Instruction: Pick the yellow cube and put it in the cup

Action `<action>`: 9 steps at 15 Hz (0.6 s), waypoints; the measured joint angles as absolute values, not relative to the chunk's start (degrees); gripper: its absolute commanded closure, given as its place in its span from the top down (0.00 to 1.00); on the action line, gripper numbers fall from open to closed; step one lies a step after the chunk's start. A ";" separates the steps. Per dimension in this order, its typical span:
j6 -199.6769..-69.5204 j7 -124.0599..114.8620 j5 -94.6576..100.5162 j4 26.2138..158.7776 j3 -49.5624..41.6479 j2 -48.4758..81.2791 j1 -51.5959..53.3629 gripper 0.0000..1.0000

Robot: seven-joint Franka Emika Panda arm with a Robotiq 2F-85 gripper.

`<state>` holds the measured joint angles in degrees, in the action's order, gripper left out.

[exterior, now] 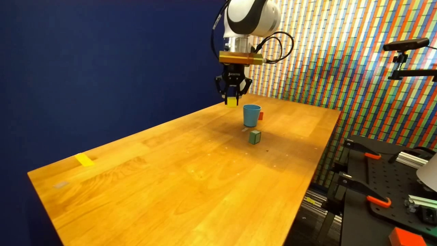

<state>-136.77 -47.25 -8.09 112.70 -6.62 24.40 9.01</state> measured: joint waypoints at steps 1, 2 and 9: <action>-137.59 -48.44 -8.09 114.17 -7.31 22.59 8.22 0.18; -138.62 -49.71 -8.09 115.71 -7.88 20.94 7.39 0.18; -146.80 -58.92 -8.08 121.78 -9.31 18.08 3.69 0.18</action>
<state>-146.80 -58.92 -8.08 121.78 -9.31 18.08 3.69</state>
